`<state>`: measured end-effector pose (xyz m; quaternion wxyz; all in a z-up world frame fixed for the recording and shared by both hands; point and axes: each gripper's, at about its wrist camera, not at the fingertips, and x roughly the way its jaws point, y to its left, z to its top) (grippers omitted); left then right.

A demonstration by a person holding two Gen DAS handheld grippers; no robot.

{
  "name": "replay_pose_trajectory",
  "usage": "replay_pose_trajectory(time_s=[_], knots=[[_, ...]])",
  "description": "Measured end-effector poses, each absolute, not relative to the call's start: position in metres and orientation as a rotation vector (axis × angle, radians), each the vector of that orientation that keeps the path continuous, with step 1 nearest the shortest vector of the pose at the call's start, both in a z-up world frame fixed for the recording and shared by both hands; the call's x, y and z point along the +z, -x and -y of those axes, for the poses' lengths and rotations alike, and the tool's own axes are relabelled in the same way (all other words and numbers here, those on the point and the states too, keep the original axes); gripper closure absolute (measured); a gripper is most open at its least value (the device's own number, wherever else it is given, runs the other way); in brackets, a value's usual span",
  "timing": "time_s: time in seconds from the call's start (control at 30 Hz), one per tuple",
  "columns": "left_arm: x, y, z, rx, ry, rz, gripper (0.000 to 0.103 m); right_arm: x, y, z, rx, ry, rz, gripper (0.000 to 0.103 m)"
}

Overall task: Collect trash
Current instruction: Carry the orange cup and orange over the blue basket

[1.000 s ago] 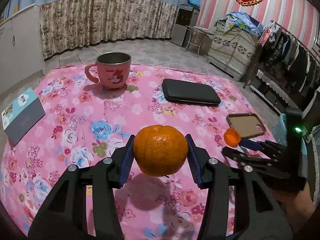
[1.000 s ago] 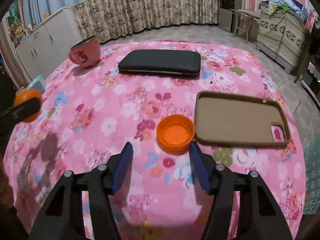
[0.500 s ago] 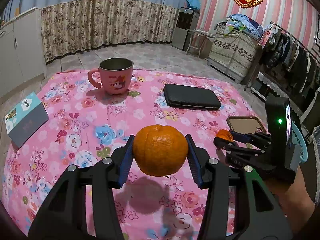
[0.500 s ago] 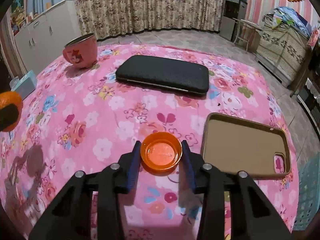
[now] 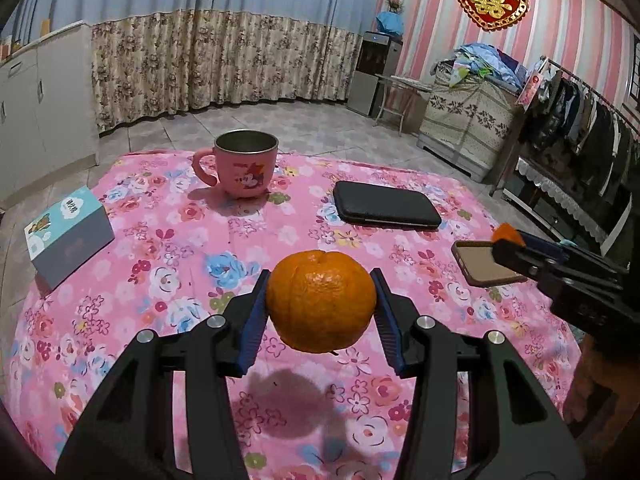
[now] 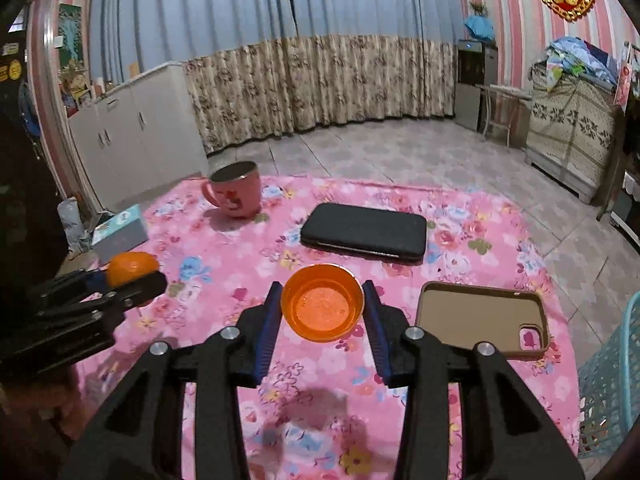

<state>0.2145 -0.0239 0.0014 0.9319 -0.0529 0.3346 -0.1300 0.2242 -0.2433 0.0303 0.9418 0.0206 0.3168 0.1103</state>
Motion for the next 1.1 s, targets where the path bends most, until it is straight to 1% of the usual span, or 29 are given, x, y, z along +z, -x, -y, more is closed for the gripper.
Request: replay_pose_trajectory(time_s=[0.23, 0.73, 0.9, 1.1], knots=[[0.012, -0.210, 0.027, -0.271, 0.109, -0.655, 0.055, 0.041, -0.208, 0.255, 0.214, -0.032, -0.616, 0.063], [0.056, -0.201, 0.065, -0.304, 0.088, -0.591, 0.056, 0.065, -0.183, 0.335, 0.104, -0.131, -0.536, 0.063], [0.068, -0.198, 0.097, -0.354, 0.085, -0.580, 0.055, 0.072, -0.168, 0.371, 0.074, -0.197, -0.503, 0.063], [0.078, -0.201, 0.161, -0.448, 0.085, -0.562, 0.055, 0.077, -0.141, 0.419, -0.106, -0.166, -0.478, 0.063]])
